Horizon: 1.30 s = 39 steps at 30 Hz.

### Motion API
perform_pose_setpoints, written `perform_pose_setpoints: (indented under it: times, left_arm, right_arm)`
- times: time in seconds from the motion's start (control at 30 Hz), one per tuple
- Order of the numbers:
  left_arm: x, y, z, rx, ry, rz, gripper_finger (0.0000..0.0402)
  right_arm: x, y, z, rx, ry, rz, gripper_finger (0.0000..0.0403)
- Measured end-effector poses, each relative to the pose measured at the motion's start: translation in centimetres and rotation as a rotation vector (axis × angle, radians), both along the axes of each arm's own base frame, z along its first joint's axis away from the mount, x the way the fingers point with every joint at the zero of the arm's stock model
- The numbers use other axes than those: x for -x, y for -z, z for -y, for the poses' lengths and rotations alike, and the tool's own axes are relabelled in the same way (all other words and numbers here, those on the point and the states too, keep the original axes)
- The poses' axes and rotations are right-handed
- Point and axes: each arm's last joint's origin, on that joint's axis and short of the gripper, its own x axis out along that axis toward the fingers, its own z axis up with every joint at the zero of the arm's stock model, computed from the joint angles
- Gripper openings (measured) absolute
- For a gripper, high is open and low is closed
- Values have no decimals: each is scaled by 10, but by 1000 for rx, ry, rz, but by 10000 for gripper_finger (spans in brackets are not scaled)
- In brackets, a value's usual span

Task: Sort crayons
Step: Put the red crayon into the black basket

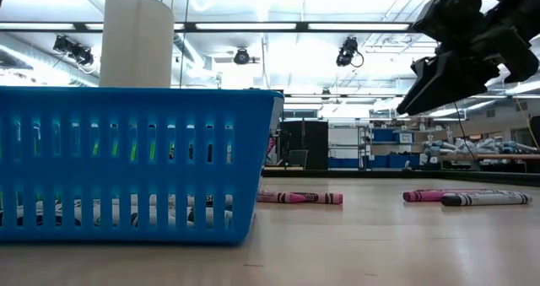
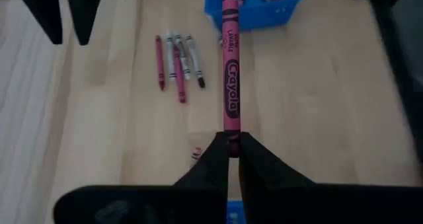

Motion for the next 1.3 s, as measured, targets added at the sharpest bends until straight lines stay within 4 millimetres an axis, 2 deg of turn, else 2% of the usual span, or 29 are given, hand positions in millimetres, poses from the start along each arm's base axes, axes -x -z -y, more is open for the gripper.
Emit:
perform_pose_setpoints:
  times: [0.1, 0.2, 0.3, 0.37, 0.5, 0.67, 0.87, 1.07, 1.2, 1.3]
  left_arm:
    - [-6, 12, -13, 42, -1, -39, 15]
    - [0, 22, -24, 83, -31, -184, 15]
    - [8, 25, -25, 142, -61, -291, 15]
    - [17, 22, -23, 146, -86, -326, 16]
    - [37, 2, -18, 194, -144, -342, 16]
    - [66, -7, -5, 257, -250, -433, 16]
    - [103, -3, 24, 256, -363, -530, 16]
    - [146, -3, 44, 129, -423, -608, 16]
    - [168, -4, 58, 40, -369, -585, 16]
    - [182, 5, 65, -25, -326, -570, 16]
  right_arm:
    - [0, 0, 0, -6, -9, -7, 145]
    - [1, 1, 0, -6, -9, -11, 145]
    - [1, 1, 0, -7, -9, -11, 145]
    - [1, 1, 0, -12, -13, -12, 145]
    - [3, 5, 0, -21, -7, -25, 145]
    - [3, 7, 0, -28, -6, -25, 145]
    - [3, 6, 0, -34, -10, -20, 145]
    - [2, 5, -1, -37, -14, 0, 145]
    - [1, 4, -1, -28, -25, 10, 145]
    - [0, 3, -1, -24, -29, 17, 145]
